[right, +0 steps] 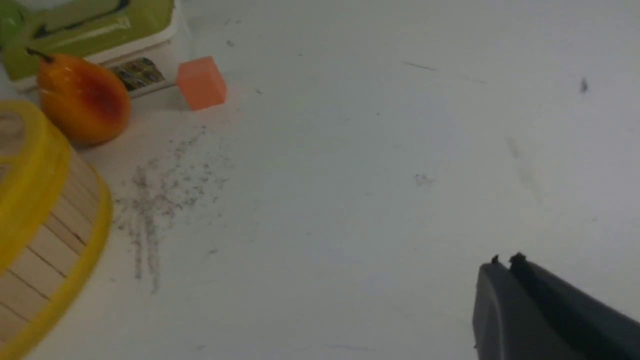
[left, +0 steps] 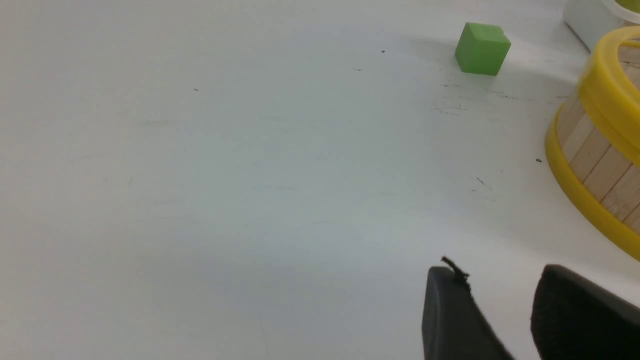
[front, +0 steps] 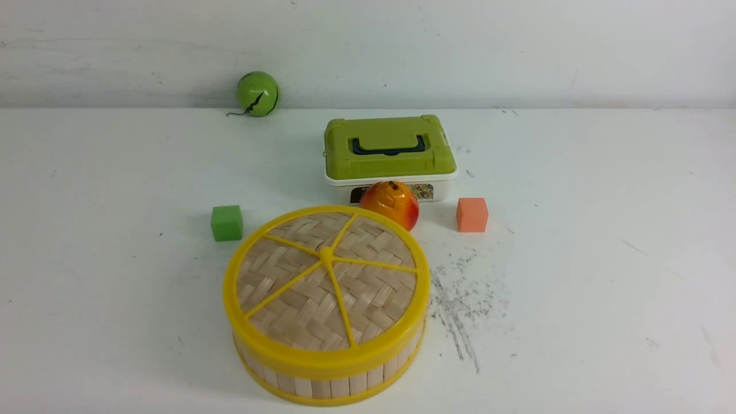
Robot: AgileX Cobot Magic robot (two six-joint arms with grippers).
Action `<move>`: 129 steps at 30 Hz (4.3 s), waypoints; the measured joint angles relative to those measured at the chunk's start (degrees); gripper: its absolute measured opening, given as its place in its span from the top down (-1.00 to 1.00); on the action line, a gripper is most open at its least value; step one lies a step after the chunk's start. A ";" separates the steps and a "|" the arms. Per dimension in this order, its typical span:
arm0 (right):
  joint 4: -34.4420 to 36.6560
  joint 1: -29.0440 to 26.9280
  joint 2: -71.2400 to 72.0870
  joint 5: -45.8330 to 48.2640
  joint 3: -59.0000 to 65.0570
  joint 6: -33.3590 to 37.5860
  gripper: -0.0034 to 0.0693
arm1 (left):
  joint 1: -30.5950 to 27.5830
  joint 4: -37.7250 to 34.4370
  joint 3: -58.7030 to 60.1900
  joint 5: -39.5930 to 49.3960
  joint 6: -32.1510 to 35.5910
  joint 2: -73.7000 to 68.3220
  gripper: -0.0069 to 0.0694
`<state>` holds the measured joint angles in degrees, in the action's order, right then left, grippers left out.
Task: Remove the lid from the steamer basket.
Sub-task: Use the right arm to lift the lid of the steamer, then use the right arm to place the steamer lid on the table
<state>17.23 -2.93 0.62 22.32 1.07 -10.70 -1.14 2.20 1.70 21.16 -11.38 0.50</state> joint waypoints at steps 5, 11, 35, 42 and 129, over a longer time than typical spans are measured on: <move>24.27 0.00 0.00 0.69 0.48 -8.40 0.83 | 0.00 0.00 0.00 0.00 0.00 0.00 0.19; 31.27 0.00 0.00 -6.68 0.48 -5.08 0.82 | 0.00 0.00 0.00 0.00 0.00 0.00 0.19; 12.04 0.18 -38.22 32.93 -50.69 34.82 0.96 | 0.00 0.00 0.00 0.00 0.00 0.00 0.19; 7.67 8.76 -63.21 48.21 -73.51 38.85 0.95 | 0.00 0.00 0.00 0.00 0.00 0.00 0.19; -16.00 44.01 -102.65 49.86 -121.84 15.89 0.61 | 0.00 0.00 0.00 0.00 0.00 0.00 0.19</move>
<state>1.22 41.08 -102.03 72.18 -120.77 5.19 -1.14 2.20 1.70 21.16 -11.38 0.50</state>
